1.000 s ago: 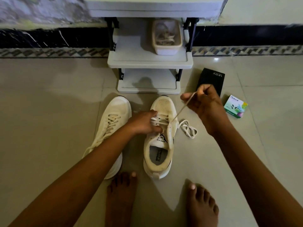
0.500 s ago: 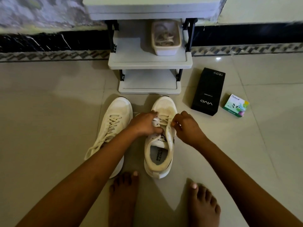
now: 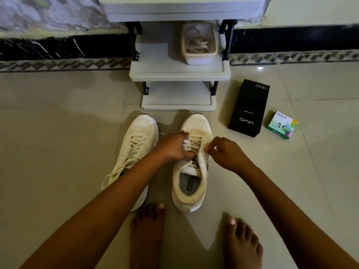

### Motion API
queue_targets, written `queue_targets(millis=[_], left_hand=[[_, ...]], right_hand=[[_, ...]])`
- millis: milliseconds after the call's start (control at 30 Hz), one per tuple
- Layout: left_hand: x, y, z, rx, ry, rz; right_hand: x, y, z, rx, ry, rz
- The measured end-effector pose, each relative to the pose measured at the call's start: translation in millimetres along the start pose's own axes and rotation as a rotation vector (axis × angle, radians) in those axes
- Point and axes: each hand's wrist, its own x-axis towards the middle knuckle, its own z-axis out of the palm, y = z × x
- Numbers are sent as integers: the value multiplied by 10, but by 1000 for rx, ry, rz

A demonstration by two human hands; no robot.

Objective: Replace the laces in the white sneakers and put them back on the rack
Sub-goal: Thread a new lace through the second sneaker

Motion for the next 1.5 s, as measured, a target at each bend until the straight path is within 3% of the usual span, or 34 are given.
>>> queue_targets(millis=[67,133,267,333,367,433,567,767,833,867,967,1133,1267,1400,1500], left_hand=[[11,-11,-7,-35,-9,2],[11,-12,-10,-45,-10,1],[15,-7,15,19,-10,-1],[15,-4,25,49,-11,-3],[13,-1,21,56,-12,-2],[4,4,17,55,-15,0],[-10,12,17,34,-5,-1],[-17,17,17,27,-5,-5],[-28,28,16,31,4,-6],[-31,40,17,39,8,-5],[-24,58,8,79,9,-2],[-13,52,-13,42,18,-35],[-31,117,12,78,37,-25],[-25,104,-9,91,24,-17],[-25,107,-15,102,13,-9]], right_hand=[[0,34,27,-81,13,-84],[-23,-13,-55,95,54,-110],[-151,-273,-522,1175,-35,-99],[-174,-352,-662,1397,-21,-72],[-161,-384,-665,1354,18,-2],[-110,-386,-557,968,104,117],[-30,-153,-133,241,18,57],[1,-74,18,-210,-30,-61],[-7,-100,-58,-181,-77,-119],[-44,-124,-150,-32,-76,-139],[-188,-202,-499,685,-17,-142],[-243,-109,-513,999,-187,-190],[-131,-25,-354,527,-29,-10],[1,146,-207,51,-179,110],[52,159,-131,-23,95,65]])
